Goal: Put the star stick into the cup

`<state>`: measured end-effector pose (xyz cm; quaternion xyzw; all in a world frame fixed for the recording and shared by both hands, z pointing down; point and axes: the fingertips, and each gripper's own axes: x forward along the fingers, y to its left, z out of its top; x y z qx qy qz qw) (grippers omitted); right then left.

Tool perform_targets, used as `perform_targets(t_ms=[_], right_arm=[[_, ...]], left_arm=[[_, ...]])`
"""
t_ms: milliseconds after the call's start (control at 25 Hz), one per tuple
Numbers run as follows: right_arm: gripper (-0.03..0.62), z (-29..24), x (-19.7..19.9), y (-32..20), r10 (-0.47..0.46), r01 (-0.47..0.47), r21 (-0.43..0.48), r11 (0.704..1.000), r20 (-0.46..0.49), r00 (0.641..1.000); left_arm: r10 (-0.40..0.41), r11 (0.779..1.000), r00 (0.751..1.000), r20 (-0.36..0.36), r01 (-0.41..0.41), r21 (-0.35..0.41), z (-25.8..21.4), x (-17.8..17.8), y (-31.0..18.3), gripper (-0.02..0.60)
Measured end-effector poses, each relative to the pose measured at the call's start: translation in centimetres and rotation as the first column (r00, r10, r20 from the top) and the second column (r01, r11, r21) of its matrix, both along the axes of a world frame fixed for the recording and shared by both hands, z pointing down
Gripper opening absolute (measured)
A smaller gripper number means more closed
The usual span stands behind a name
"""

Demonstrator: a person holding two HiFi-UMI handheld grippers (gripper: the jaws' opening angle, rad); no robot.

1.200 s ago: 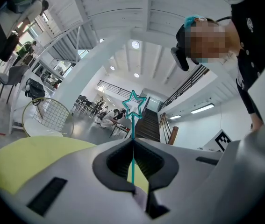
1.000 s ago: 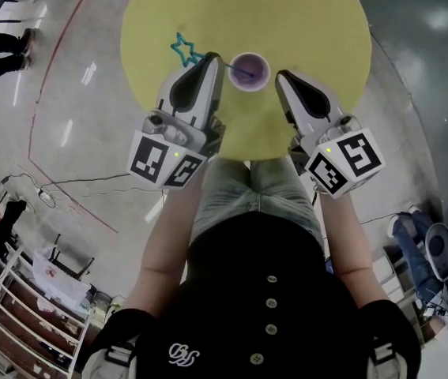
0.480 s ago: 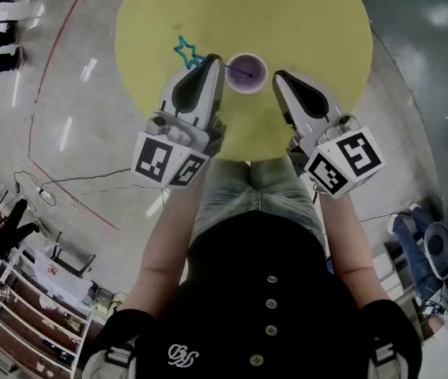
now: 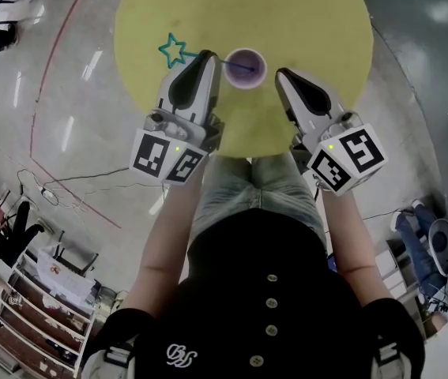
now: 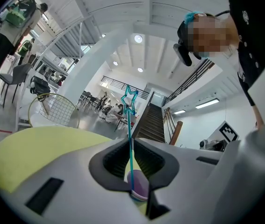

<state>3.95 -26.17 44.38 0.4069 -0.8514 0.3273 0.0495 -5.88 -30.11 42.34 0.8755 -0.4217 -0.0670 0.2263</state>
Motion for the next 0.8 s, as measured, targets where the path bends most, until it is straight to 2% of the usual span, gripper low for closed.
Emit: perform_targets(t_ms=[400,440,520,800], right_arm=[[0.003,0.1,-0.1,0.7,0.005,-0.005,-0.007,1.000,0.010,1.000],[0.003,0.1,0.0,0.8,0.006,-0.006,-0.006,1.000,0.011,1.000],[0.003,-0.1,-0.1,1.0,0.009,-0.009,-0.004,1.000,0.013,1.000],[0.003,-0.3,-1.1,0.9,0.012,-0.012,0.004,1.000,0.025,1.000]], left_arm=[[0.013,1.000,1.000,0.005,-0.013,-0.028,0.2,0.2,0.1,0.020],[0.014,0.999,1.000,0.004,-0.013,-0.032,0.2,0.3,0.1,0.035],[0.013,0.999,1.000,-0.001,-0.013,-0.047,0.2,0.2,0.1,0.117],[0.025,0.997,0.999,0.020,-0.024,-0.075,0.4,-0.5,0.0,0.158]])
